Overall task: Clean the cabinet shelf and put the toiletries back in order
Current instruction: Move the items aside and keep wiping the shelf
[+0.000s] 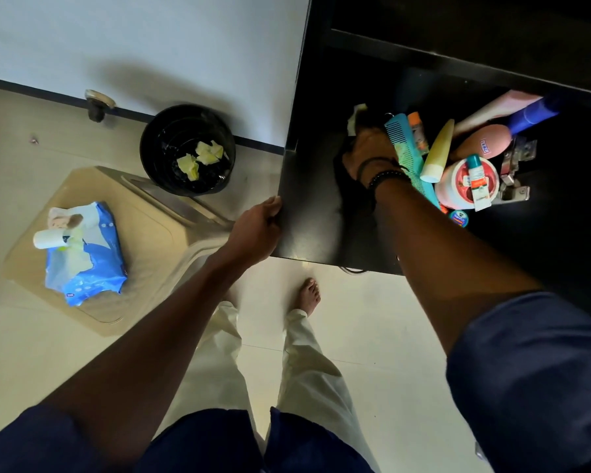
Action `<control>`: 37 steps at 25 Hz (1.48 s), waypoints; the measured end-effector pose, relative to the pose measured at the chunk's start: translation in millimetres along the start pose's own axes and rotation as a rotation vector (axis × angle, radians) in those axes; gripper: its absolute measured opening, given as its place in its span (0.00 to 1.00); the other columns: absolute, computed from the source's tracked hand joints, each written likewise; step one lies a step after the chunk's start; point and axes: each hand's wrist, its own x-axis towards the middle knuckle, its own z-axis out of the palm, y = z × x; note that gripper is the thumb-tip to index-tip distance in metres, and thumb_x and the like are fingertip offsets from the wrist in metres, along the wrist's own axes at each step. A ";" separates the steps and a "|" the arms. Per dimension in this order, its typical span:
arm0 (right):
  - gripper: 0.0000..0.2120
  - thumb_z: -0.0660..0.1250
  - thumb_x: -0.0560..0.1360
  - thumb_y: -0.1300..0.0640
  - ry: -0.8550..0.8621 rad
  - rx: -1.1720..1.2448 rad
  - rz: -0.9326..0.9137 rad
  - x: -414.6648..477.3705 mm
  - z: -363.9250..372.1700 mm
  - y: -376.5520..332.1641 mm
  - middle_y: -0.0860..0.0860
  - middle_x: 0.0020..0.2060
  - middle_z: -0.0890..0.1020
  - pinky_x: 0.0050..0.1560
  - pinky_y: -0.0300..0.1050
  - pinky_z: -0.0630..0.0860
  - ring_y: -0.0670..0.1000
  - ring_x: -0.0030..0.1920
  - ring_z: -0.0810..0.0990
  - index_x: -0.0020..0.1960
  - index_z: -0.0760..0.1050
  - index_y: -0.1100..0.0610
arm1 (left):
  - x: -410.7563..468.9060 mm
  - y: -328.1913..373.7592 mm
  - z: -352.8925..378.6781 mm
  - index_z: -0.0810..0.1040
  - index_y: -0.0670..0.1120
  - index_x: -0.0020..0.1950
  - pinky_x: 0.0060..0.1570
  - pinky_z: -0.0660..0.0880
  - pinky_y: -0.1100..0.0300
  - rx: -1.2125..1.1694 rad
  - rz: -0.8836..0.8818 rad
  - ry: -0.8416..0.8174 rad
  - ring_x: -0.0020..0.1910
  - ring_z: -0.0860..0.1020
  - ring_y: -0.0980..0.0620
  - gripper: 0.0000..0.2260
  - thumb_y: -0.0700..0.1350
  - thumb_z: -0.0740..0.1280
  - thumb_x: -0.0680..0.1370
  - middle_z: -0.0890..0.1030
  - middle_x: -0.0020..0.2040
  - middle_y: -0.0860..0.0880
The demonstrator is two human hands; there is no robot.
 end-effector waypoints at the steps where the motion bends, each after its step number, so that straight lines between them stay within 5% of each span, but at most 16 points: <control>1: 0.30 0.60 0.77 0.61 -0.006 0.064 -0.065 -9.1 3.0 -12.3 0.59 0.73 0.63 0.74 0.46 0.56 0.57 0.73 0.61 0.76 0.53 0.61 | -0.1 -1.3 0.8 0.68 0.43 0.71 0.68 0.62 0.59 -0.025 -0.009 -0.005 0.71 0.68 0.45 0.23 0.32 0.54 0.77 0.70 0.71 0.45; 6: 0.24 0.52 0.80 0.56 0.025 0.041 -0.290 -104.8 76.3 -58.0 0.54 0.74 0.64 0.69 0.45 0.62 0.56 0.72 0.65 0.75 0.59 0.57 | -10.1 -9.3 6.7 0.63 0.44 0.75 0.60 0.66 0.64 -0.296 -0.206 -0.001 0.69 0.69 0.48 0.24 0.34 0.52 0.79 0.70 0.71 0.45; 8: 0.25 0.62 0.76 0.57 -0.017 -0.059 -0.361 -155.9 85.9 -48.4 0.55 0.70 0.69 0.64 0.46 0.70 0.57 0.67 0.71 0.73 0.64 0.59 | -16.5 -12.9 7.9 0.61 0.41 0.75 0.64 0.62 0.64 -0.360 -0.253 0.001 0.72 0.65 0.49 0.22 0.35 0.52 0.80 0.65 0.74 0.45; 11: 0.24 0.74 0.65 0.62 -0.026 0.011 -0.378 -188.9 83.6 -30.9 0.55 0.55 0.82 0.48 0.44 0.79 0.56 0.51 0.81 0.61 0.77 0.59 | -23.8 -15.9 5.7 0.62 0.40 0.74 0.69 0.66 0.48 -0.441 -0.294 0.007 0.69 0.69 0.44 0.21 0.35 0.52 0.80 0.69 0.71 0.43; 13: 0.23 0.73 0.66 0.63 0.040 -0.063 -0.306 -163.1 73.5 -32.0 0.56 0.54 0.81 0.50 0.46 0.78 0.57 0.51 0.80 0.61 0.77 0.59 | -24.3 -16.0 3.0 0.65 0.39 0.72 0.65 0.70 0.47 -0.437 -0.299 0.015 0.66 0.72 0.43 0.20 0.35 0.52 0.80 0.72 0.67 0.45; 18: 0.23 0.57 0.79 0.63 0.111 0.055 -0.123 -68.6 49.6 -75.0 0.58 0.70 0.65 0.65 0.47 0.69 0.57 0.68 0.65 0.73 0.59 0.62 | -18.6 -14.0 -2.3 0.64 0.43 0.73 0.69 0.66 0.44 -0.452 -0.333 0.041 0.67 0.71 0.45 0.20 0.38 0.53 0.81 0.71 0.69 0.43; 21: 0.24 0.46 0.77 0.64 0.114 0.129 -0.216 -97.8 62.6 -83.4 0.60 0.68 0.69 0.63 0.49 0.70 0.59 0.65 0.70 0.71 0.63 0.64 | -16.0 -13.8 -3.1 0.65 0.43 0.73 0.68 0.68 0.45 -0.434 -0.297 0.078 0.67 0.71 0.47 0.19 0.39 0.54 0.81 0.71 0.70 0.46; 24: 0.22 0.56 0.70 0.65 0.107 0.121 -0.357 -168.6 75.6 -55.7 0.58 0.57 0.79 0.54 0.45 0.77 0.56 0.54 0.77 0.63 0.75 0.63 | -17.1 -3.8 1.5 0.67 0.44 0.72 0.63 0.73 0.49 -0.448 -0.237 0.071 0.63 0.74 0.49 0.18 0.40 0.54 0.82 0.74 0.66 0.49; 27: 0.12 0.60 0.79 0.60 0.177 0.212 -0.078 -214.4 91.0 3.8 0.52 0.56 0.79 0.59 0.45 0.75 0.50 0.54 0.75 0.59 0.76 0.56 | -20.5 12.4 8.8 0.73 0.46 0.67 0.55 0.73 0.59 -0.447 -0.190 0.073 0.56 0.75 0.53 0.19 0.38 0.53 0.79 0.76 0.56 0.55; 29: 0.10 0.57 0.81 0.50 0.176 0.155 0.078 -220.6 82.2 33.7 0.50 0.55 0.78 0.61 0.47 0.74 0.49 0.54 0.77 0.58 0.74 0.52 | -20.4 14.7 12.6 0.74 0.48 0.66 0.53 0.70 0.60 -0.421 -0.185 0.099 0.56 0.74 0.54 0.22 0.39 0.52 0.76 0.77 0.58 0.55; 31: 0.12 0.58 0.80 0.53 0.125 0.190 0.193 -203.9 69.5 44.9 0.54 0.58 0.77 0.61 0.49 0.75 0.54 0.56 0.77 0.61 0.72 0.55 | -19.8 10.5 15.9 0.74 0.48 0.67 0.54 0.71 0.61 -0.410 -0.185 0.101 0.56 0.75 0.53 0.22 0.39 0.51 0.76 0.79 0.61 0.51; 33: 0.17 0.59 0.77 0.61 0.090 0.173 0.207 -173.1 61.1 34.0 0.60 0.63 0.71 0.59 0.48 0.70 0.59 0.61 0.73 0.65 0.70 0.61 | -21.8 8.6 16.0 0.73 0.47 0.68 0.53 0.72 0.62 -0.409 -0.188 0.094 0.57 0.75 0.54 0.21 0.37 0.51 0.78 0.78 0.62 0.49; 37: 0.21 0.61 0.76 0.59 0.089 0.245 0.131 -149.9 61.8 -12.9 0.59 0.64 0.70 0.59 0.37 0.66 0.56 0.61 0.72 0.69 0.65 0.62 | -21.8 10.0 14.1 0.71 0.46 0.69 0.53 0.70 0.62 -0.405 -0.181 0.083 0.58 0.71 0.57 0.20 0.36 0.52 0.80 0.76 0.64 0.50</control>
